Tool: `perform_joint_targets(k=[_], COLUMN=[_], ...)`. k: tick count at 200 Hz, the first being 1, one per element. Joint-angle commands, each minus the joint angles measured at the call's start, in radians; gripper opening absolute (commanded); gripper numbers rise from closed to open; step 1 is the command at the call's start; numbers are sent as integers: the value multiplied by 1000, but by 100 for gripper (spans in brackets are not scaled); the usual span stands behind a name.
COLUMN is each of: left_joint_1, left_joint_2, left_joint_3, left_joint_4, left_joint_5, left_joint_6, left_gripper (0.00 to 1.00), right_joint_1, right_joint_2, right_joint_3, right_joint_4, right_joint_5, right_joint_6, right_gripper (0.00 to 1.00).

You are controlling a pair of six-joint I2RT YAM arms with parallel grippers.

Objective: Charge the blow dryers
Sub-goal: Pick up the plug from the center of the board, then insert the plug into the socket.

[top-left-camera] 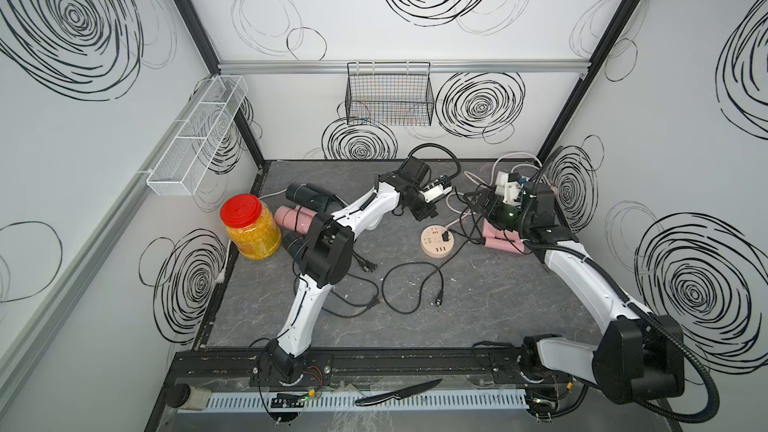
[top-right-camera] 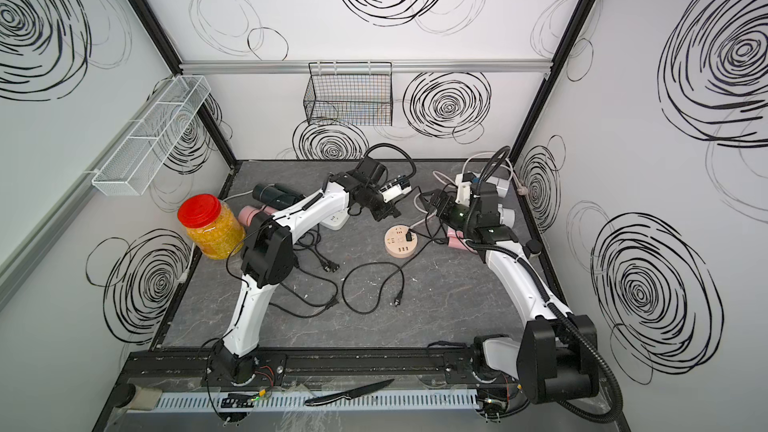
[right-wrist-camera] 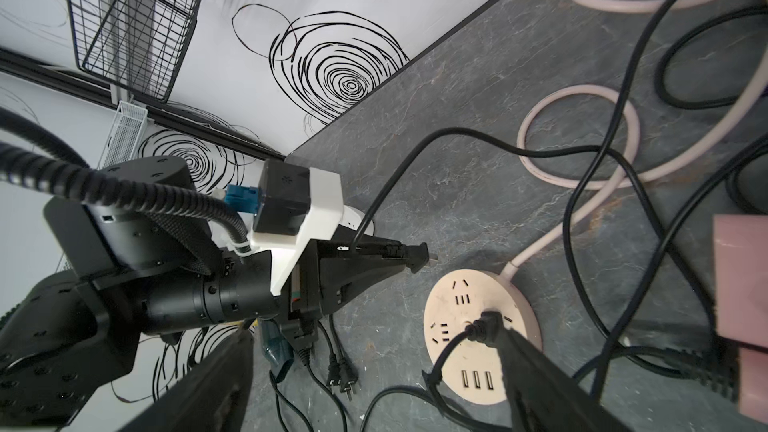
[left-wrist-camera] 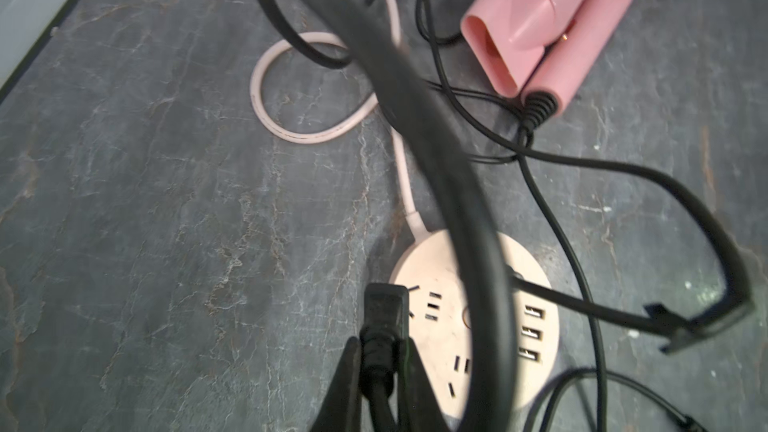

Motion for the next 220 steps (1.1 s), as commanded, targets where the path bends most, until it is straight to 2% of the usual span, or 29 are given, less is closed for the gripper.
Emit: perform_joint_targets(k=[1, 38, 135, 220], left_joint_1=[-13, -49, -74, -84], left_joint_2=[-3, 18, 89, 113], left_joint_3=[42, 47, 96, 113], left_joint_4=[-101, -97, -109, -136], left_joint_5=[35, -42, -137, -141], left_joint_6=[149, 196, 173, 167], left_gripper=[8, 8, 7, 6], right_joint_1=[-4, -3, -8, -11], right_joint_2=[-46, -72, -99, -95], right_joint_3=[-27, -55, -48, -48], right_joint_4=[-78, -82, -129, -126], right_joint_5=[-76, -95, -52, -48], right_joint_6=[-103, -130, -159, -155], right_gripper=[100, 100, 100, 100])
